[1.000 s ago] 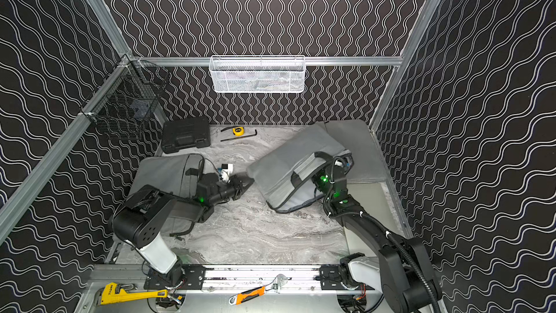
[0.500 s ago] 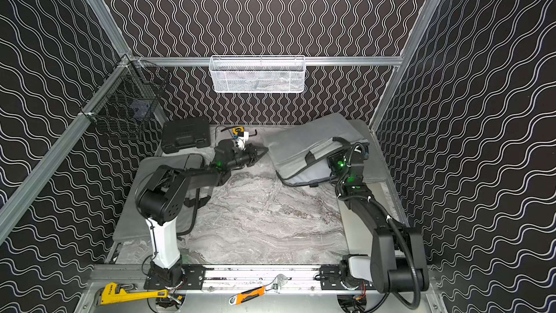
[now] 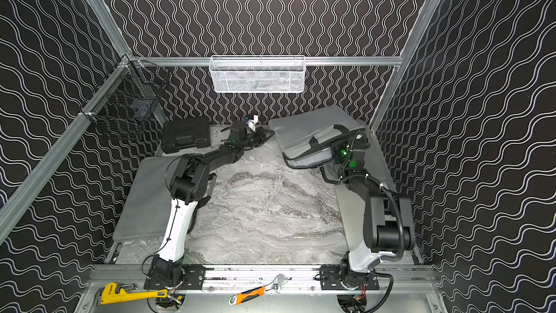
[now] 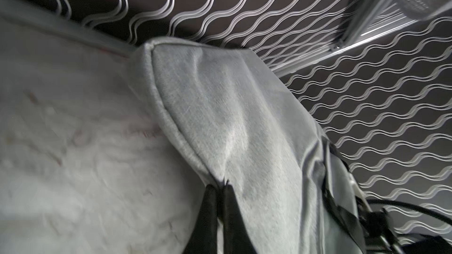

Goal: Open the zippered laptop bag and take out the laptop
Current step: Take out the laptop from the zippered laptop bag.

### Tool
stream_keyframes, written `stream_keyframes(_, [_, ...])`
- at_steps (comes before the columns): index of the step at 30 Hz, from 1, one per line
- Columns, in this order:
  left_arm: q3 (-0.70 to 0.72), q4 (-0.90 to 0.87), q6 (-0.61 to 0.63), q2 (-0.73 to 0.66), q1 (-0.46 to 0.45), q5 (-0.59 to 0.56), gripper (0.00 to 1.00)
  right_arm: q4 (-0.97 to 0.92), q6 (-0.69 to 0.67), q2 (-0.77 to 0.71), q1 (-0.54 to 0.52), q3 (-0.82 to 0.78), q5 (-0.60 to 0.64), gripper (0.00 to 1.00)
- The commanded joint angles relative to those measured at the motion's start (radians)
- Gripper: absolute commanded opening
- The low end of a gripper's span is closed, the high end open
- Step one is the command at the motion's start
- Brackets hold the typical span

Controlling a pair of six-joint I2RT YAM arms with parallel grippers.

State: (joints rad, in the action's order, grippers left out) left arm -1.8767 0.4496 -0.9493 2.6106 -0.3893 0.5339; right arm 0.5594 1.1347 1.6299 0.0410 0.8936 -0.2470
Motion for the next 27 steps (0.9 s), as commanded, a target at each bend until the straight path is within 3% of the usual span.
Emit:
stream_keyframes(1, [-0.151, -0.084, 0.152, 0.069, 0.005, -0.008, 0.0, 0.206, -0.025, 0.028, 0.005, 0.032, -0.087, 0.0])
stream_keyframes(8, [-0.405, -0.192, 0.182, 0.23, 0.042, 0.018, 0.0, 0.213, -0.021, 0.065, 0.007, 0.015, -0.107, 0.0])
stream_keyframes(18, [-0.363, -0.164, 0.174, 0.235, 0.087, -0.029, 0.0, 0.159, -0.05, 0.01, 0.007, -0.038, -0.124, 0.0])
stream_keyframes(27, [-0.305, -0.143, 0.15, 0.223, 0.101, -0.058, 0.0, 0.03, -0.109, -0.127, 0.007, -0.155, -0.132, 0.0])
